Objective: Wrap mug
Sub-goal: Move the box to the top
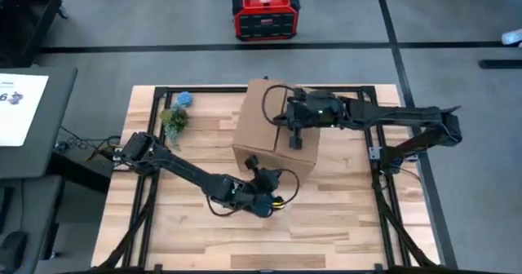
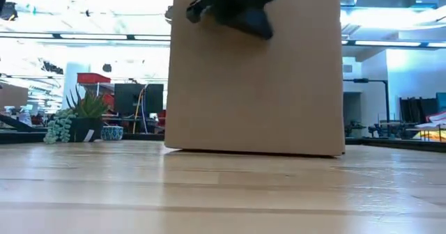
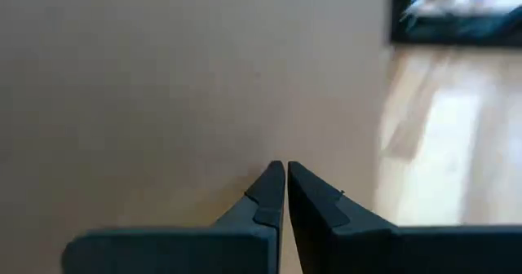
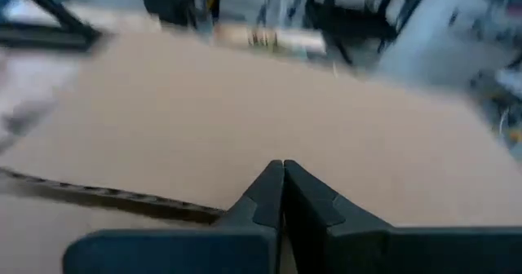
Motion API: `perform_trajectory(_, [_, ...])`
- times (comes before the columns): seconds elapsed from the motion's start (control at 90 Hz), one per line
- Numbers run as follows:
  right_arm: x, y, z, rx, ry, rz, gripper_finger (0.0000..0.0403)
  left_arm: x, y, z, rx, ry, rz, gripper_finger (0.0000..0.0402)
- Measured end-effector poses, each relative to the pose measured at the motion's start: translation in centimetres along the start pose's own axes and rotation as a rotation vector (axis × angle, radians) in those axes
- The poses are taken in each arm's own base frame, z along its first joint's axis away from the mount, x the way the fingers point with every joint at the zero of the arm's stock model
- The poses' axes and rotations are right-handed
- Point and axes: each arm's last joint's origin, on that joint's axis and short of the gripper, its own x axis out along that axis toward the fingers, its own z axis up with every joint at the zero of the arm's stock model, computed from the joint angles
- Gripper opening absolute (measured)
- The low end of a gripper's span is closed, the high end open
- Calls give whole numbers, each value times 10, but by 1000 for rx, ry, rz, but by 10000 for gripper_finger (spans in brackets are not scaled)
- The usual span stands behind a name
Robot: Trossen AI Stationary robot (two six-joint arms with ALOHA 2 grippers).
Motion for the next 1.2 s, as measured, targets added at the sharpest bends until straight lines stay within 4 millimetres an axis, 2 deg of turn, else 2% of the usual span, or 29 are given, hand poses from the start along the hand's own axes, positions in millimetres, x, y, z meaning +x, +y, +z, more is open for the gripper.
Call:
perform_trajectory(0.122, [10,-4,-6,27,56,-2,0,5,0,9,-30,-39,-62,0])
perform_trajectory(0.278, [11,-6,-6,24,43,4,0,10,4,10,-35,-37,-55,0])
perform_trajectory(0.556, [-17,-7,10,16,-50,11,0,38,-1,4,-80,-106,-33,0])
perform_trajectory(0.733, [-54,6,31,29,-125,73,0,52,5,10,-113,-168,-19,0])
perform_trajectory(0.933, [-113,24,50,85,-216,183,0,68,24,25,-163,-250,33,0])
perform_trajectory(1.089, [-151,45,49,151,-259,321,0,82,43,34,-203,-296,54,0])
perform_trajectory(1.2, [-170,65,40,170,-193,444,0,88,48,37,-214,-306,-5,0])
